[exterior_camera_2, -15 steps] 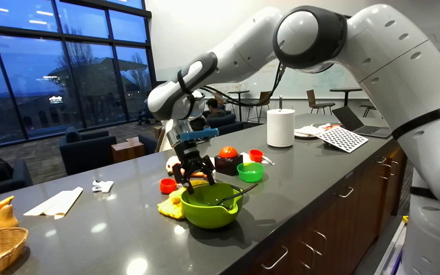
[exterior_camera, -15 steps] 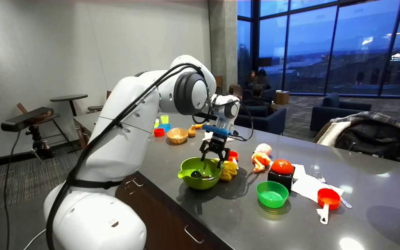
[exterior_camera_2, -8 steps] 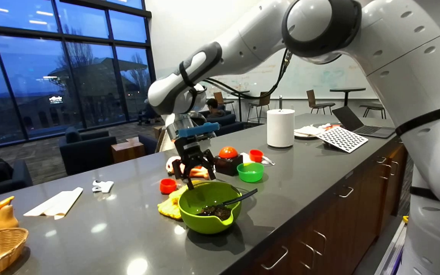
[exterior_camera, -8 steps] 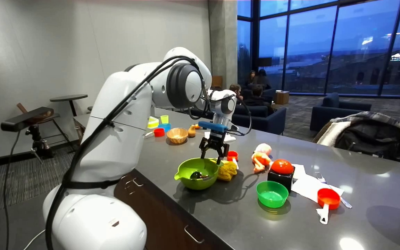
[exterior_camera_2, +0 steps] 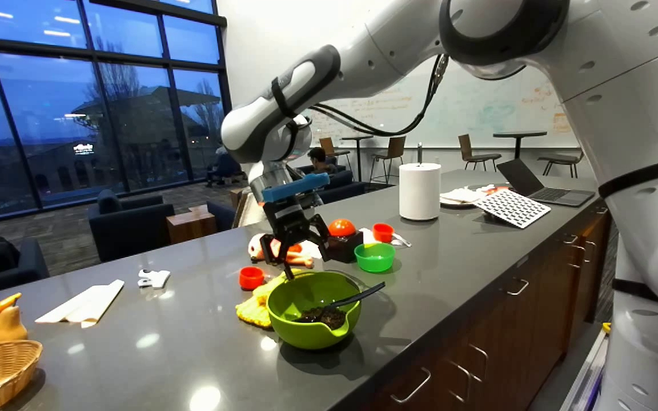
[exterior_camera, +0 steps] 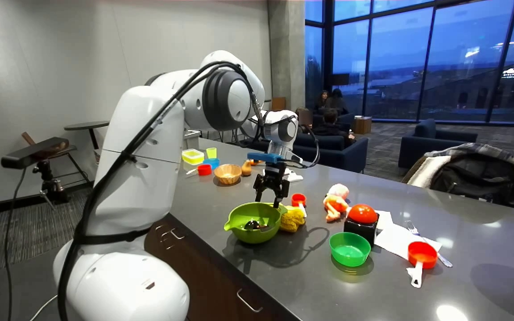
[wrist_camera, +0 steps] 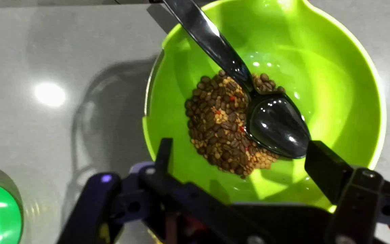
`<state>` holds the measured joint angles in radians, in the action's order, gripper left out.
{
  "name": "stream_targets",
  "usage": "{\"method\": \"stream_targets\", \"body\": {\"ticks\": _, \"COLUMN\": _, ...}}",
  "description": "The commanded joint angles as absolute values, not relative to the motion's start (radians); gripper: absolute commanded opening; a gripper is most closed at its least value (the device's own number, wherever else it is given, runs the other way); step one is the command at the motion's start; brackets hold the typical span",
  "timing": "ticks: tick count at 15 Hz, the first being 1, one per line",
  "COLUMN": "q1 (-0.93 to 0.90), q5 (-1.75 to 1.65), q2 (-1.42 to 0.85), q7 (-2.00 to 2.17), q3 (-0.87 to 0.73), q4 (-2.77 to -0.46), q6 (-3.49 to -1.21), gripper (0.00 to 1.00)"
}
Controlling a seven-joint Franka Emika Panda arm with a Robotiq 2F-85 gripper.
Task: Use the black spoon to stir in the green bowl
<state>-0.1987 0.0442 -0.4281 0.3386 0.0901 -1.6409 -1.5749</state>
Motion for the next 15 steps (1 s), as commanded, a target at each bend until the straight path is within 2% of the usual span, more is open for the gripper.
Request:
{"method": "stream_targets", "body": {"ticks": 1, "q1": -0.215, "q5": -0.006, "q2": -0.305, "q7": 0.426, "q3": 0.071, "q4": -1.778, "q6": -1.541, "gripper": 1.00}}
{"method": "stream_targets", "body": {"ticks": 8, "q1": -0.171, "q5": 0.025, "q2": -0.169, "q7": 0.386, "q3": 0.079, "q4": -1.963, "q6": -1.547, "gripper": 1.00}}
{"method": "stream_targets", "body": {"ticks": 15, "q1": -0.123, "q5": 0.090, "q2": -0.120, "q7": 0.230, "q3": 0.086, "q4": -2.096, "q6": -1.668, "gripper": 1.00}}
